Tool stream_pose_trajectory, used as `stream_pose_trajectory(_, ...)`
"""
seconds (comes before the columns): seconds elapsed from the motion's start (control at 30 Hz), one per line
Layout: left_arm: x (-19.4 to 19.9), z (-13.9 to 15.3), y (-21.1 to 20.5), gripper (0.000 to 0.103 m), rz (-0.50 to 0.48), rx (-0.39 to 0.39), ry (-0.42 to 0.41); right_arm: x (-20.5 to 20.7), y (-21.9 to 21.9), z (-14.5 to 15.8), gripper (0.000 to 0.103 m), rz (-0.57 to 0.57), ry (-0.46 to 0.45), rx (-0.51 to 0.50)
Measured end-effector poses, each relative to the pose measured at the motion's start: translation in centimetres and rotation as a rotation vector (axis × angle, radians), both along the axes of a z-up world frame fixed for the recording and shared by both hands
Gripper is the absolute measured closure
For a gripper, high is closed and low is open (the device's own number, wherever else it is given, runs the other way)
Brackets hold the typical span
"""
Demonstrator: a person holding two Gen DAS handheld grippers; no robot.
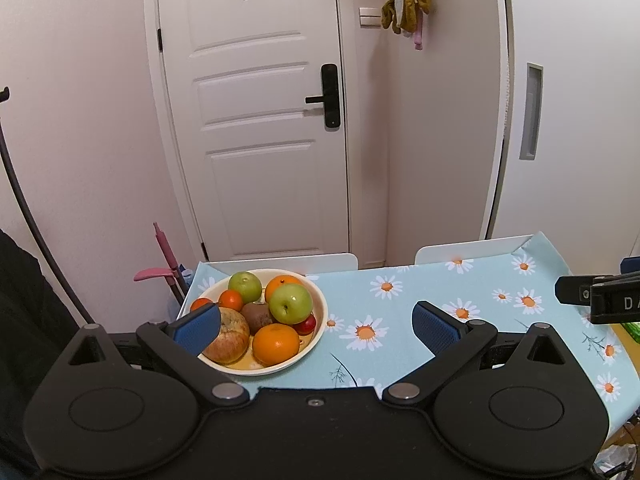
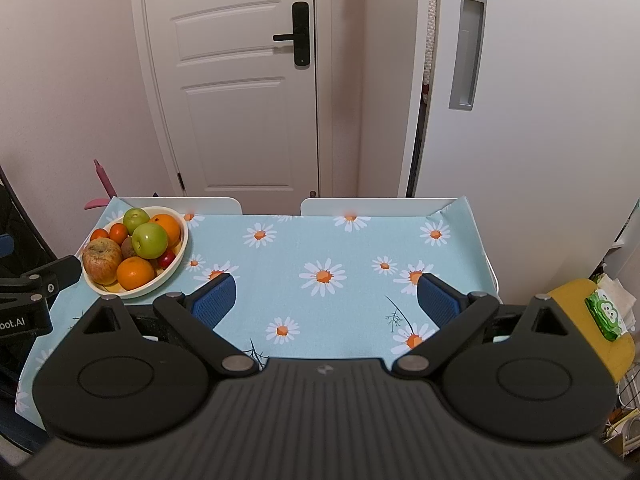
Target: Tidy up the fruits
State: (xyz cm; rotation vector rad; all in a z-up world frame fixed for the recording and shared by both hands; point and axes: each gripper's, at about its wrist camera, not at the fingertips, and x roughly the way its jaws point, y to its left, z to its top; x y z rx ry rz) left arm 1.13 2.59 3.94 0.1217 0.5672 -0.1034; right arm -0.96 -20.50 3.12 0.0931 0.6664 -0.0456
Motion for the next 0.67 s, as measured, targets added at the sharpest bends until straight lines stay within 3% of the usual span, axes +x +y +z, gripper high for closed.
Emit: stream_pose_trajectory(0.67,-0.03,-0.10,0.15,0.000,0.014,0.001,-0.005,0.02,-0.02,0.04,0.000,0.001,0.001,0.000)
